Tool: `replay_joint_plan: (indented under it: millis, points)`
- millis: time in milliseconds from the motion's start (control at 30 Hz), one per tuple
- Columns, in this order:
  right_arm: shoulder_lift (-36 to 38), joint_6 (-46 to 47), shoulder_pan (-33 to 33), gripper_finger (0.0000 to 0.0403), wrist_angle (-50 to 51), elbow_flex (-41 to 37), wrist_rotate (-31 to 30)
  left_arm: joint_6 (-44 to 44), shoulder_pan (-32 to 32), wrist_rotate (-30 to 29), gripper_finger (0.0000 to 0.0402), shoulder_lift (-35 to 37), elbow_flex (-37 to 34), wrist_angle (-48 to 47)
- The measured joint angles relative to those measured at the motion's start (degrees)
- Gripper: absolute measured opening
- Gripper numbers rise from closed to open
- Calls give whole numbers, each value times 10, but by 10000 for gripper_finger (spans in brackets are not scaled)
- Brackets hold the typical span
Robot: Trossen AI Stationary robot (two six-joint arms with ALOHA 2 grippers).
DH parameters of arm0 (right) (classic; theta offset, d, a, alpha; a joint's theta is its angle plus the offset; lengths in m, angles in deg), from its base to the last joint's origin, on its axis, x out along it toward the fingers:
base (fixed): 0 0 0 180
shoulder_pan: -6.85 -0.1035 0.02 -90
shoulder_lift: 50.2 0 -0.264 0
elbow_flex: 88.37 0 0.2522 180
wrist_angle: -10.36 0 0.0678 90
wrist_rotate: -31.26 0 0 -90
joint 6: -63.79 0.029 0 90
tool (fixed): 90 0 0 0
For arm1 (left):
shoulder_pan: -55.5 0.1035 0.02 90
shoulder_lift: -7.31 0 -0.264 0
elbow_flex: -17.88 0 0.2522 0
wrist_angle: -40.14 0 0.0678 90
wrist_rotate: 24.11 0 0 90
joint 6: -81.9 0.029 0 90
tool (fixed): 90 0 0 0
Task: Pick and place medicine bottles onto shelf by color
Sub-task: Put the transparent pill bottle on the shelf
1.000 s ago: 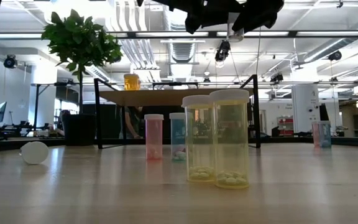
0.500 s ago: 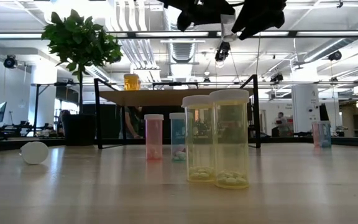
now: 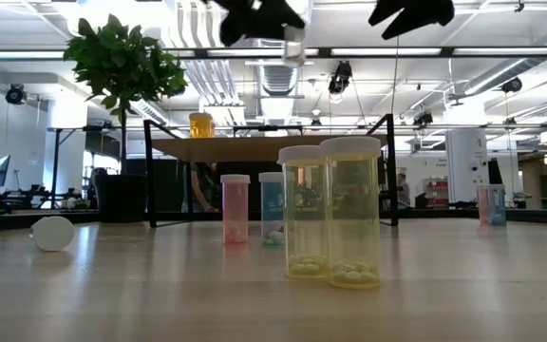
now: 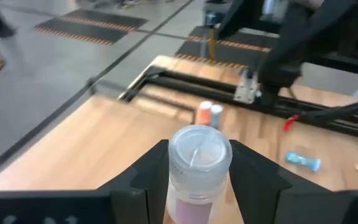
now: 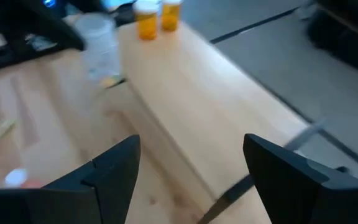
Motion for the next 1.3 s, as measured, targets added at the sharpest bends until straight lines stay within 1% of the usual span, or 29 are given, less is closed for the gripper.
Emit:
replay_joint_plan:
  millis: [67,133,300,467,567,733,867,1067,1233,1300]
  points:
    - [3,0,1,274,-1,-2,-23,-24,1,-16,131,26,-37,1]
    - [1,1,3,272,-7,-3,-31,-43,1,-34,132,53,-81,9]
    - [-13,26,2,265,-10,-3,-32,-85,1,-92,132,138,-196,34]
    - [-36,43,2,258,-20,-3,-31,-89,16,-168,132,213,-291,31]
    - [-49,46,2,258,-42,-3,-30,-89,44,-167,132,241,-325,31]
    - [-71,52,2,255,-55,10,-27,-89,86,-142,132,254,-352,35]
    - [-81,51,2,254,-53,25,-27,-84,104,-139,132,237,-353,42]
    - [-83,51,2,254,-53,32,-27,-72,114,-144,132,205,-351,74]
    - [-83,61,0,256,-51,32,-20,-72,114,-143,132,205,-351,70]
    - [-82,66,-1,258,-50,32,-11,-55,113,-143,132,206,-351,68]
